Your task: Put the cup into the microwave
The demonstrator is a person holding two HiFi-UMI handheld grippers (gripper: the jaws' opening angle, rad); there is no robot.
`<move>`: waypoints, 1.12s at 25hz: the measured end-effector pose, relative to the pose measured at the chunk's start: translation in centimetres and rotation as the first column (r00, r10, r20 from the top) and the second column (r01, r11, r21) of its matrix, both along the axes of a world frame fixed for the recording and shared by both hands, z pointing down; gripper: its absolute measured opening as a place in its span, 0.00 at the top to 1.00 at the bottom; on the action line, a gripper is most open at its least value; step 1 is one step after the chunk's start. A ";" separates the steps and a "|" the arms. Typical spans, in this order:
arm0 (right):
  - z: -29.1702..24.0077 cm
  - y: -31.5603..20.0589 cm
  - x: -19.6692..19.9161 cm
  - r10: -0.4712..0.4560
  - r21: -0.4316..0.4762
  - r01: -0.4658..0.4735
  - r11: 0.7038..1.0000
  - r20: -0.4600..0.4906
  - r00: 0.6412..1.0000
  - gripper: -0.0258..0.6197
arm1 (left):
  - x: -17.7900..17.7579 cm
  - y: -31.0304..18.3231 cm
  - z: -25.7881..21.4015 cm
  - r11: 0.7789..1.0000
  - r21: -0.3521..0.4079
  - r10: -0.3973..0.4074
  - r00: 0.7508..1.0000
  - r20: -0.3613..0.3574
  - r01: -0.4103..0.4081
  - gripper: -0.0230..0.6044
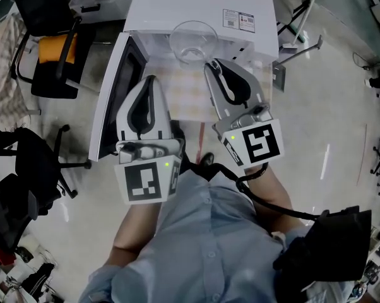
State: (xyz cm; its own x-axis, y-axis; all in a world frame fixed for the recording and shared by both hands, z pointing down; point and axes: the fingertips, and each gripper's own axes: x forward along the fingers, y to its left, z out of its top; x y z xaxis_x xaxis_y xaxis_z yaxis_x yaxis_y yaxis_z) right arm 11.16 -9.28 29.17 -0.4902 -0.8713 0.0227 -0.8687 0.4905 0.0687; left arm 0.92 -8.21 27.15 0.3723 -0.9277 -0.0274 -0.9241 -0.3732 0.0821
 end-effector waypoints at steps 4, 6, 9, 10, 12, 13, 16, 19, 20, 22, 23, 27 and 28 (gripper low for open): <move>1.1 0.6 0.0 0.000 -0.006 0.000 1.000 0.007 1.000 0.90 | 0.1 0.5 0.7 1.000 0.000 0.003 1.000 0.001 -0.003 0.96; 2.1 0.7 0.0 -0.001 -0.011 0.001 1.000 0.005 1.000 0.90 | 0.1 0.5 1.3 1.000 0.001 0.005 1.000 0.001 -0.005 0.96; 3.9 0.8 -0.2 -0.001 -0.035 0.002 0.999 0.014 1.000 0.90 | 0.1 0.6 2.3 1.000 0.003 0.014 1.000 -0.013 -0.014 0.96; 4.4 0.8 -0.4 0.000 -0.044 0.001 0.999 0.020 1.000 0.90 | 0.1 0.6 2.6 1.000 0.002 0.017 1.000 -0.017 -0.017 0.96; 5.3 0.8 -0.5 0.002 -0.058 0.000 0.998 0.026 1.000 0.90 | -0.1 0.6 3.6 1.000 -0.015 0.014 1.000 -0.005 -0.014 0.96; 5.8 0.8 -0.6 0.002 -0.061 -0.001 0.998 0.024 1.000 0.90 | -0.1 0.5 4.0 1.000 -0.021 0.014 1.000 0.000 -0.014 0.96; 7.2 0.6 -0.6 0.004 -0.068 -0.002 0.998 0.028 1.000 0.90 | 0.1 0.1 5.2 1.000 -0.021 0.021 1.000 0.001 -0.021 0.96; 9.0 0.3 -0.5 0.005 -0.073 -0.003 0.997 0.025 1.000 0.90 | 0.3 -0.3 6.5 0.999 -0.019 0.030 1.000 -0.001 -0.030 0.96; 9.6 0.1 -0.5 0.005 -0.076 -0.003 0.997 0.024 1.000 0.90 | 0.4 -0.4 7.0 0.999 -0.020 0.032 0.999 -0.001 -0.032 0.96; 10.9 -0.2 -0.5 0.006 -0.082 -0.005 0.997 0.021 1.000 0.90 | 0.4 -0.7 8.0 0.999 -0.022 0.035 0.999 -0.003 -0.036 0.96; 11.5 -0.4 -0.5 0.008 -0.086 -0.006 0.996 0.018 1.000 0.90 | 0.4 -0.9 8.4 0.999 -0.024 0.037 0.999 -0.004 -0.037 0.96; 13.9 -1.4 -0.3 0.010 -0.110 -0.009 0.994 0.013 1.000 0.90 | 0.5 -2.0 10.3 0.998 -0.043 0.039 0.999 -0.010 -0.039 0.96; 14.5 -1.7 -0.2 0.012 -0.116 -0.010 0.993 0.014 1.000 0.90 | 0.6 -2.3 10.7 0.998 -0.046 0.039 0.999 -0.009 -0.039 0.96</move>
State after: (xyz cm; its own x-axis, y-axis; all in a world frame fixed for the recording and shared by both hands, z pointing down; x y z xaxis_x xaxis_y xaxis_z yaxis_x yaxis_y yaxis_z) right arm 10.96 -10.96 43.68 -0.4818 -0.8685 0.1169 -0.8745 0.4851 -0.0005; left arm 1.55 -10.50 37.83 0.4084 -0.9127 0.0115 -0.9080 -0.4049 0.1078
